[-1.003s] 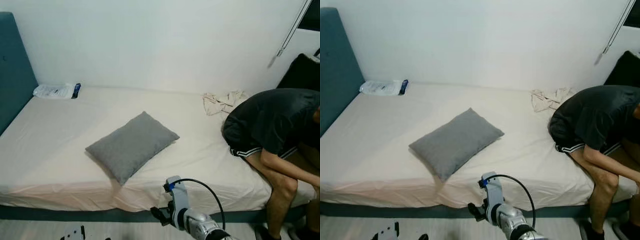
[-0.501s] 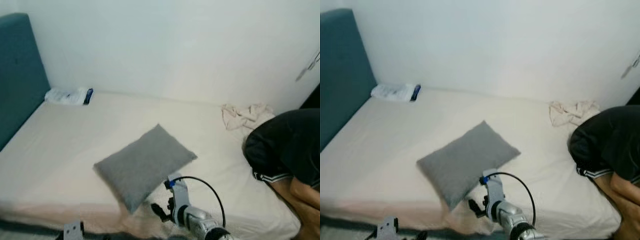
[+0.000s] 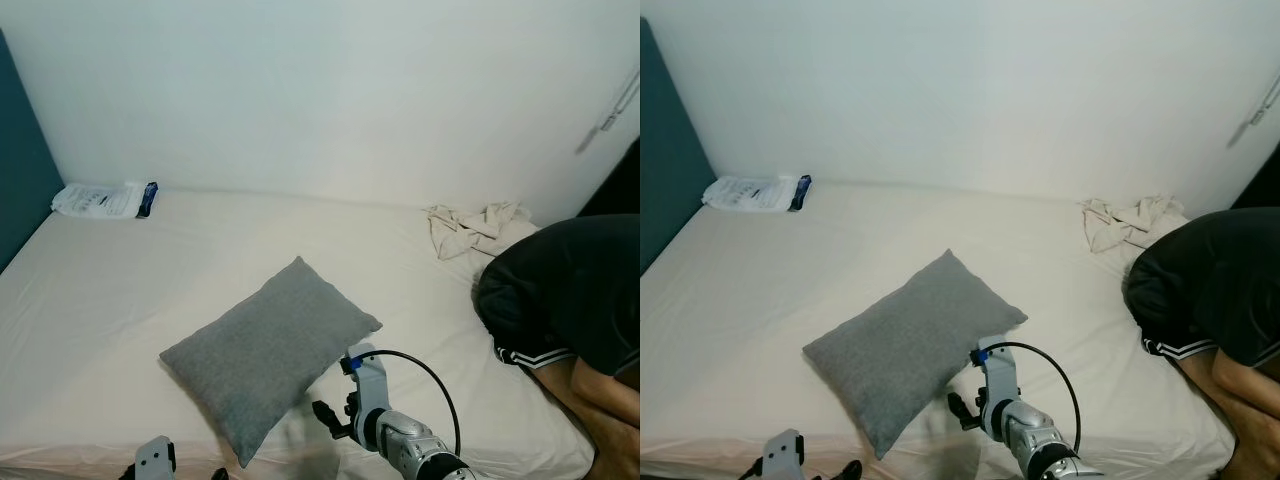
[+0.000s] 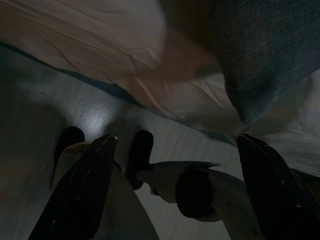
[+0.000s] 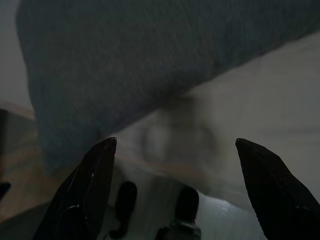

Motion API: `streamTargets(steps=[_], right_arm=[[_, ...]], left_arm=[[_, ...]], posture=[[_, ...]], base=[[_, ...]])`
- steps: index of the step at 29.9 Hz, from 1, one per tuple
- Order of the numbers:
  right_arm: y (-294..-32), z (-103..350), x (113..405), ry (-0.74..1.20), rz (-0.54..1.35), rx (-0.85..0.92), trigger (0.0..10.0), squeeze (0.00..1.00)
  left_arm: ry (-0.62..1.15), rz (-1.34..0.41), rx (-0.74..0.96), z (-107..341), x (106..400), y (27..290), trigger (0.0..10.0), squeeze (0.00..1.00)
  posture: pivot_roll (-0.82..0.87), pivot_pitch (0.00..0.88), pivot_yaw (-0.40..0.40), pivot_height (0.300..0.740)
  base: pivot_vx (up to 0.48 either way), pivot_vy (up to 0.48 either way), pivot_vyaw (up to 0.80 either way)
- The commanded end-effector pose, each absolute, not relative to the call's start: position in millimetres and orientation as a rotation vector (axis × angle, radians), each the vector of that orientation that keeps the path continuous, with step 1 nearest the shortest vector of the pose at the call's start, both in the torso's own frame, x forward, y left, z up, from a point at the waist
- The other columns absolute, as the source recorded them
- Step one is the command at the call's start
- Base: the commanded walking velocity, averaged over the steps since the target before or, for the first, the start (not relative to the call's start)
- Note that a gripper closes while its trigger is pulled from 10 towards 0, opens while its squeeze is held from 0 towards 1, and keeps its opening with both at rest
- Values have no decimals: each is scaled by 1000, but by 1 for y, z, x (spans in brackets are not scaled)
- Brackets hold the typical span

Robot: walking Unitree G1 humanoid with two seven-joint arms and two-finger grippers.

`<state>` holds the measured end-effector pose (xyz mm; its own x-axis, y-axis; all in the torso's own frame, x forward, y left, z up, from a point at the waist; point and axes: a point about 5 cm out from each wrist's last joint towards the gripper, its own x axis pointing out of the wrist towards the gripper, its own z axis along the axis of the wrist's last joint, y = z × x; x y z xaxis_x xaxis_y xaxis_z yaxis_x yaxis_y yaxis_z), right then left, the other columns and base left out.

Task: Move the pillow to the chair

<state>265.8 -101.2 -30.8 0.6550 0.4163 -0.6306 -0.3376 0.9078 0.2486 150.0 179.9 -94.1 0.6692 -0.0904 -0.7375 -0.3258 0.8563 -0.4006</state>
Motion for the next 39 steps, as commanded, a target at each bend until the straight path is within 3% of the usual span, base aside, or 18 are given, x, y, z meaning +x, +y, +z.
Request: streamTargets(steps=[1,9,15,29,39], right_arm=[[-101,-28,270,737,408,137,10000,0],[-94,-15,283,684,435,227,10000,0],[-91,-10,288,675,408,308,10000,0],[-90,-3,293,635,411,466,10000,0],[-89,7,302,577,422,529,10000,0]], left_arm=[[845,148,-527,-95,147,180,10000,0],[752,246,-462,-85,164,202,10000,0],[645,290,-275,-65,191,227,10000,0],[649,331,-215,-65,184,239,10000,0],[646,352,-199,-65,180,243,10000,0]], posture=[[59,23,-83,740],[60,28,-81,715],[64,33,-80,685],[63,48,-70,640],[70,56,-66,580]], base=[[0,0,0],[0,0,0],[0,0,0],[0,0,0],[0,0,0]])
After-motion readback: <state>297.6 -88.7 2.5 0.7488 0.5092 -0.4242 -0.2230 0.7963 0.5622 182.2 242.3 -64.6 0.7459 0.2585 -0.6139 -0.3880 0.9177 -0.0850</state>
